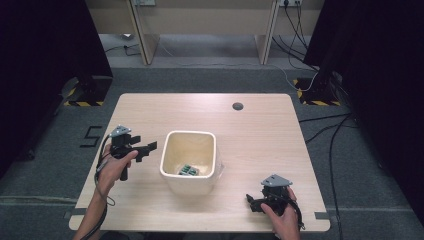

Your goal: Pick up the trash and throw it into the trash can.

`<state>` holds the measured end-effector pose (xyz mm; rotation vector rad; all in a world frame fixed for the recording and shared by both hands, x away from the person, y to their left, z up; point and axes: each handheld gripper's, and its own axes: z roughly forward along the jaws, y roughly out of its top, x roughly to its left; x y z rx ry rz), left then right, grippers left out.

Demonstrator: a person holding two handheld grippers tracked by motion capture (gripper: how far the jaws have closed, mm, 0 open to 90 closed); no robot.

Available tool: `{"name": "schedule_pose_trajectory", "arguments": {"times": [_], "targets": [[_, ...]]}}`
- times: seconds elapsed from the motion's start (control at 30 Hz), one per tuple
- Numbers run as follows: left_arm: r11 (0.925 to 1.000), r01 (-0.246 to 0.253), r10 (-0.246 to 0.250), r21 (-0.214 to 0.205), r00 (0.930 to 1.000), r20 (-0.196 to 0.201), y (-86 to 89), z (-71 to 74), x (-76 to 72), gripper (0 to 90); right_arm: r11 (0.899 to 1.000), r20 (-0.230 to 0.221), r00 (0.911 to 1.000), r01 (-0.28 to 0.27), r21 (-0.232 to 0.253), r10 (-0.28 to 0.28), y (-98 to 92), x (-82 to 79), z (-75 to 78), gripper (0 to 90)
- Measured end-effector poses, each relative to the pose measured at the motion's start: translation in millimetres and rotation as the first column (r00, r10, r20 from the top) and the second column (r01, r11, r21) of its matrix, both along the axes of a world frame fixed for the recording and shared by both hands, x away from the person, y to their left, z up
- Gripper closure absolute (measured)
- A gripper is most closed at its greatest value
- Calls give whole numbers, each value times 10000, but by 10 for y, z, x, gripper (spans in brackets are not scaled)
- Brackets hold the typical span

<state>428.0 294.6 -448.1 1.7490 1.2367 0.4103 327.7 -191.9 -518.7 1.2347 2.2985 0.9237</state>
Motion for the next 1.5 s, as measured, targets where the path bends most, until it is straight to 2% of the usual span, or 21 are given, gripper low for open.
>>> {"name": "schedule_pose_trajectory", "arguments": {"times": [0.37, 0.67, 1.5], "targets": [[10000, -21, 21, 36, 9999, -145, 10, -122, 2, 164, 10000, -5, 10000, 0, 5, 0, 0, 0, 0, 10], [9994, 108, -91, 329, 9986, -512, -35, -307, -32, 166, 10000, -17, 10000, -4, -9, 4, -1, 0, 1, 10], [9955, 318, -224, 894, 9943, -1045, -89, -575, -147, 170, 10000, -8, 10000, -38, 8, 38, 2, -4, 0, 10]]}}
